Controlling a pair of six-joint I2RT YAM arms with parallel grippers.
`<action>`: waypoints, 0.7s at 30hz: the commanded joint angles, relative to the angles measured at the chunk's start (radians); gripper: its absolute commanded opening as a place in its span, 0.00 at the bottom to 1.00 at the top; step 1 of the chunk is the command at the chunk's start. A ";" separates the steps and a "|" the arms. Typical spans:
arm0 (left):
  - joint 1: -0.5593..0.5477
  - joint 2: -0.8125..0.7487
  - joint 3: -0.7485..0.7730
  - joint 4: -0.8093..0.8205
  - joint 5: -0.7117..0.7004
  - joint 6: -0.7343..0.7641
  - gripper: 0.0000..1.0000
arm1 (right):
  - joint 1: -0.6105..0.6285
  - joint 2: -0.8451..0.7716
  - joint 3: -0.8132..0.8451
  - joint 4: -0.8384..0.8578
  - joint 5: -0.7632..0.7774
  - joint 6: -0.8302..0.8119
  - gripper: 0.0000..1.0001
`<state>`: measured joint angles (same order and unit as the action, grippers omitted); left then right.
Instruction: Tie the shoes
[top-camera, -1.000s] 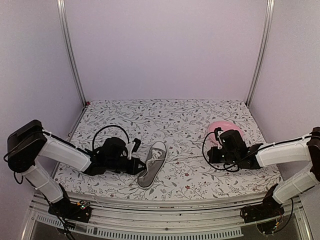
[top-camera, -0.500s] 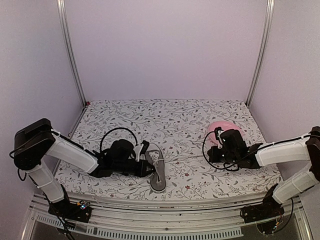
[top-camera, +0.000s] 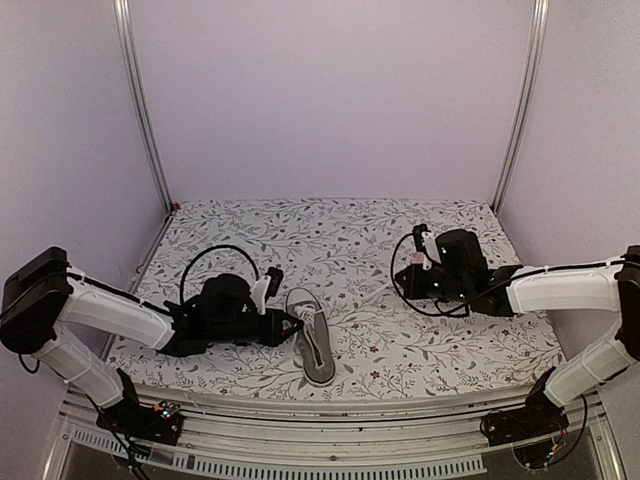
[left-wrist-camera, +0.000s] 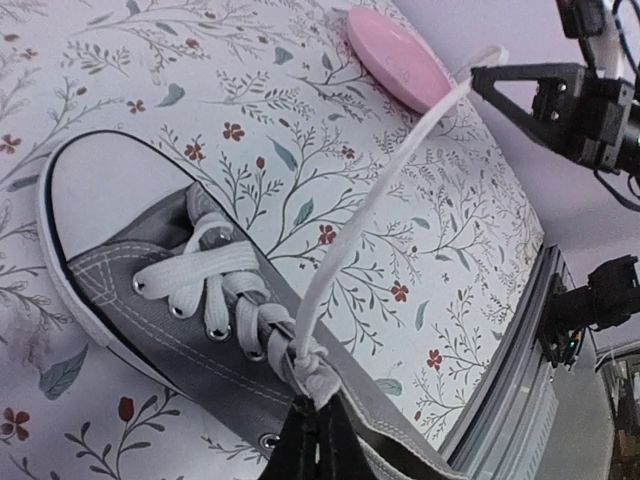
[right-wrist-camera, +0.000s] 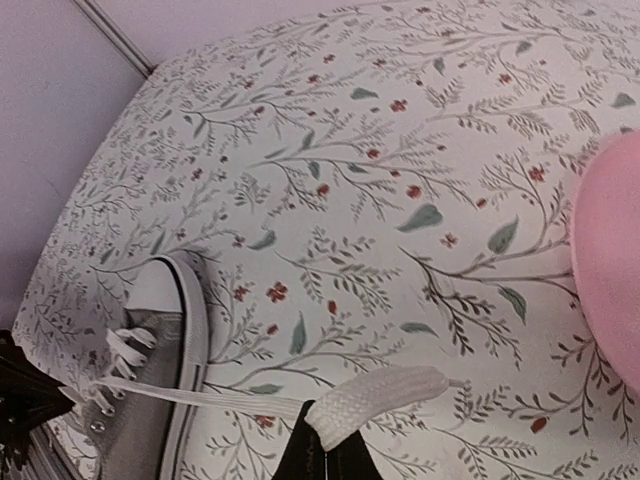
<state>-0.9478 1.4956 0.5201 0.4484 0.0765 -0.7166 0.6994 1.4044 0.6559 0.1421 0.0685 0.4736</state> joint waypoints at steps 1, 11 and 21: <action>0.004 -0.032 -0.008 0.054 -0.012 0.051 0.00 | 0.026 0.067 0.176 0.080 -0.155 -0.046 0.02; 0.003 -0.099 -0.051 0.096 -0.013 0.074 0.00 | 0.229 0.384 0.587 0.087 -0.300 -0.080 0.02; 0.004 -0.126 -0.047 0.070 -0.010 0.055 0.00 | 0.189 0.368 0.549 0.062 -0.345 -0.111 0.81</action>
<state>-0.9470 1.3914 0.4702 0.4942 0.0704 -0.6582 0.9279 1.8500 1.2640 0.1940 -0.2653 0.3981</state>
